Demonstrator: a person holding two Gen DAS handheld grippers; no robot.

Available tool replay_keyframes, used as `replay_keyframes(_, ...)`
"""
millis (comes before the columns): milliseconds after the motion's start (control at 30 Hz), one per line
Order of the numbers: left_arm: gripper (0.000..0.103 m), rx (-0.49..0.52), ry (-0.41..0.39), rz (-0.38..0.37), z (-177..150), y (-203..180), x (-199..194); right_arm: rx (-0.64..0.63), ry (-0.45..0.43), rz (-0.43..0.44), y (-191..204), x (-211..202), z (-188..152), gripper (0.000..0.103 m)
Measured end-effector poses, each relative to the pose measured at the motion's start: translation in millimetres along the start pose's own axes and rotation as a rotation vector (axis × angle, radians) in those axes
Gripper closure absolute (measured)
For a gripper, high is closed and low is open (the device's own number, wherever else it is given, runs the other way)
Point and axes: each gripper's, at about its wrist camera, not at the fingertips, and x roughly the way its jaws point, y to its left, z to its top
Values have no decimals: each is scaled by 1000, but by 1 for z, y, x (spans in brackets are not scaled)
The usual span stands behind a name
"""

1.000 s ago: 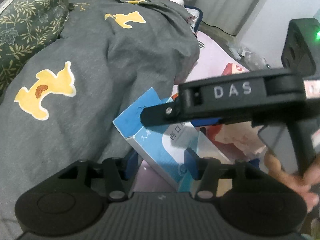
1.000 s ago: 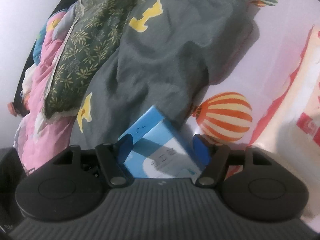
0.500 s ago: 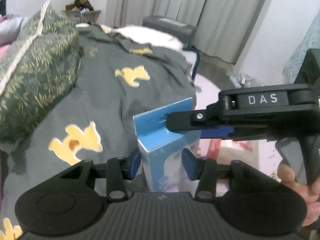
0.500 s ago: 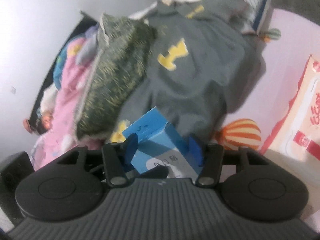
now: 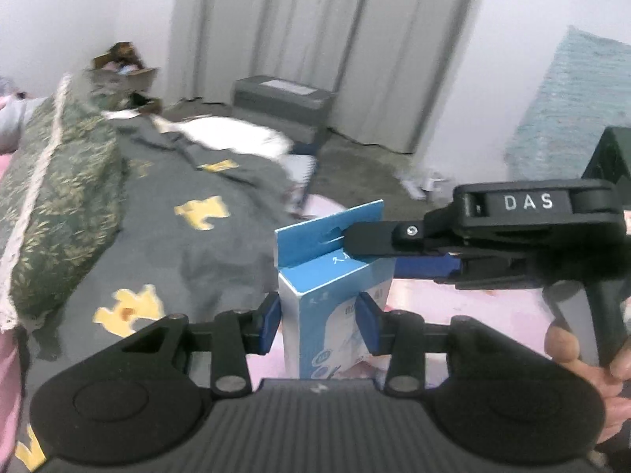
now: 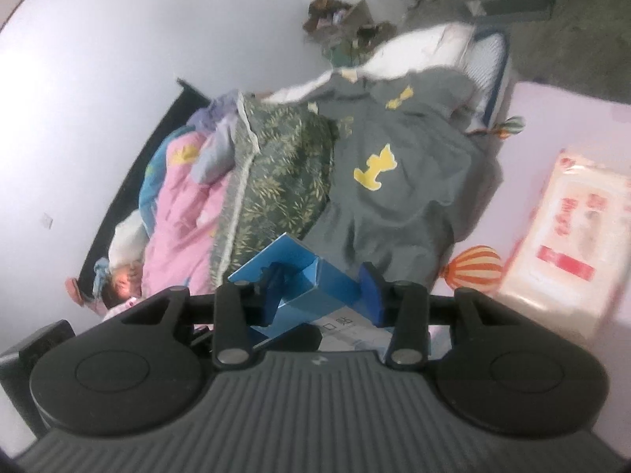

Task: Organize soft objects
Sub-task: 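Carry the blue bandage box with the right gripper into the cardboard box and release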

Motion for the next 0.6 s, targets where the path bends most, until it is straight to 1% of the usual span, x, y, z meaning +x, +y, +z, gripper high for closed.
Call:
replay_keyframes(133, 60, 72, -14, -99, -6, -52, -27, 32, -96, -32, 1, -81, -24, 63)
replay_keyframes(267, 60, 139, 12, -224, -21, -116, -42, 97, -201, -92, -11, -169, -59, 63)
replay_keyframes(367, 60, 195, 63, -321, -42, -173, -48, 156, -274, -163, -26, -238, -98, 63)
replay_keyframes(433, 60, 249, 101, -371, -59, -211, -49, 204, -319, -208, -40, -280, -127, 63)
replay_keyframes(533, 60, 304, 198, -445, -88, -263, -39, 311, -364, -279, -69, -338, -174, 62)
replay_keyframes(600, 60, 332, 263, -480, -106, -292, -27, 384, -383, -313, -91, -363, -203, 62)
